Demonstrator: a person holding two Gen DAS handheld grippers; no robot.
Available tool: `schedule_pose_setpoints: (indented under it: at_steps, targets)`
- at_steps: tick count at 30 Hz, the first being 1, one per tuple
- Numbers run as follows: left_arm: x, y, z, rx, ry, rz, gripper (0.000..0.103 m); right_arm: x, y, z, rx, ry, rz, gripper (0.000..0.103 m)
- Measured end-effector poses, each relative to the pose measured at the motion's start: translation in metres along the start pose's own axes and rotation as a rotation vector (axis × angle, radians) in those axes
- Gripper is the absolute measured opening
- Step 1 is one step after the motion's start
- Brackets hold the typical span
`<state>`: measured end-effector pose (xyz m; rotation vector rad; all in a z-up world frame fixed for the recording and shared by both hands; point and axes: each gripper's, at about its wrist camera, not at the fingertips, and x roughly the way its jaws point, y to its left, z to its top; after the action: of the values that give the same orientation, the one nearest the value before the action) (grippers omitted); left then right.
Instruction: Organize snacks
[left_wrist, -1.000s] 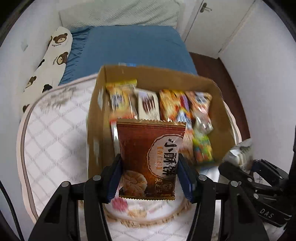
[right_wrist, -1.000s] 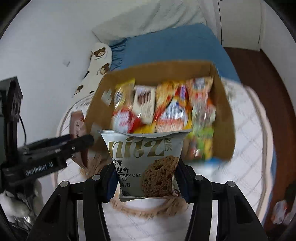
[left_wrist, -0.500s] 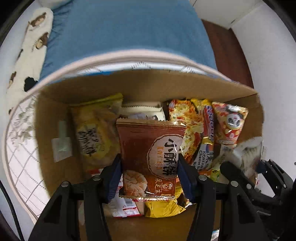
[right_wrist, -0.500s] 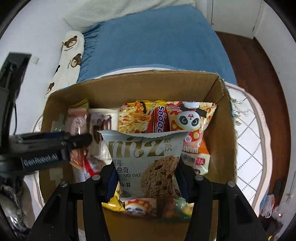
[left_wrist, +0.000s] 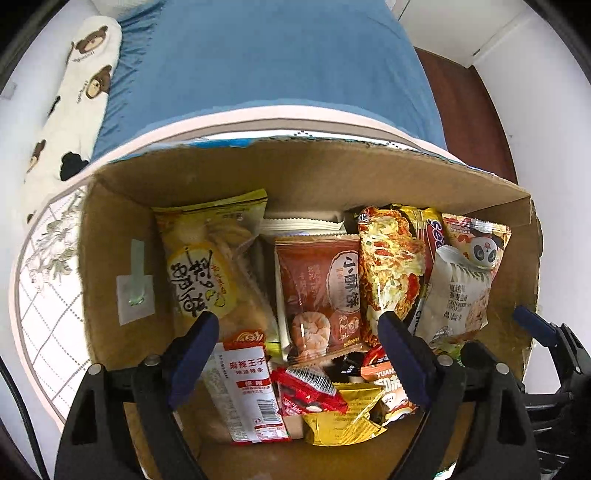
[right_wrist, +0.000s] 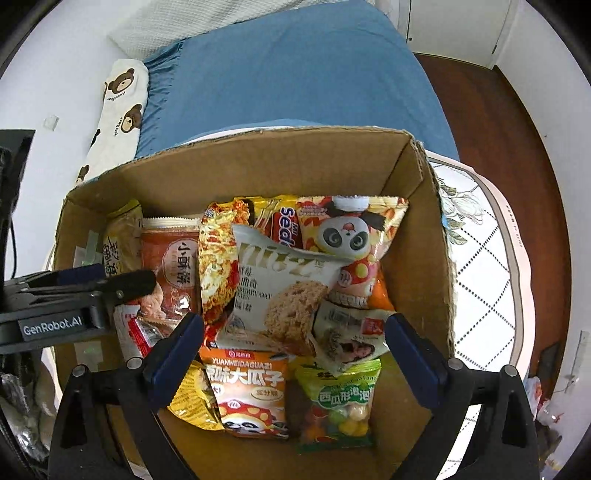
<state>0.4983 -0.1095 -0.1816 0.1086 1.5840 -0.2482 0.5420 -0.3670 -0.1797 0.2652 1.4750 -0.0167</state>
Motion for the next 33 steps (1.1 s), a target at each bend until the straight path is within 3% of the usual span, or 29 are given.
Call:
schedule_pose_setpoints:
  at_steps: [18, 29, 33]
  targets:
    - [-0.070, 0.007, -0.097, 0.007, -0.270, 0.090, 0.088, -0.071, 0.004, -0.073, -0.039, -0.167, -0.044, 0.100]
    - [-0.139, -0.006, -0.190, -0.012, -0.499, 0.119, 0.088, -0.152, 0.021, -0.144, -0.084, -0.354, -0.050, 0.102]
    - [-0.163, -0.007, -0.225, -0.027, -0.553, 0.097, 0.088, -0.185, 0.026, -0.178, -0.089, -0.419, -0.035, 0.103]
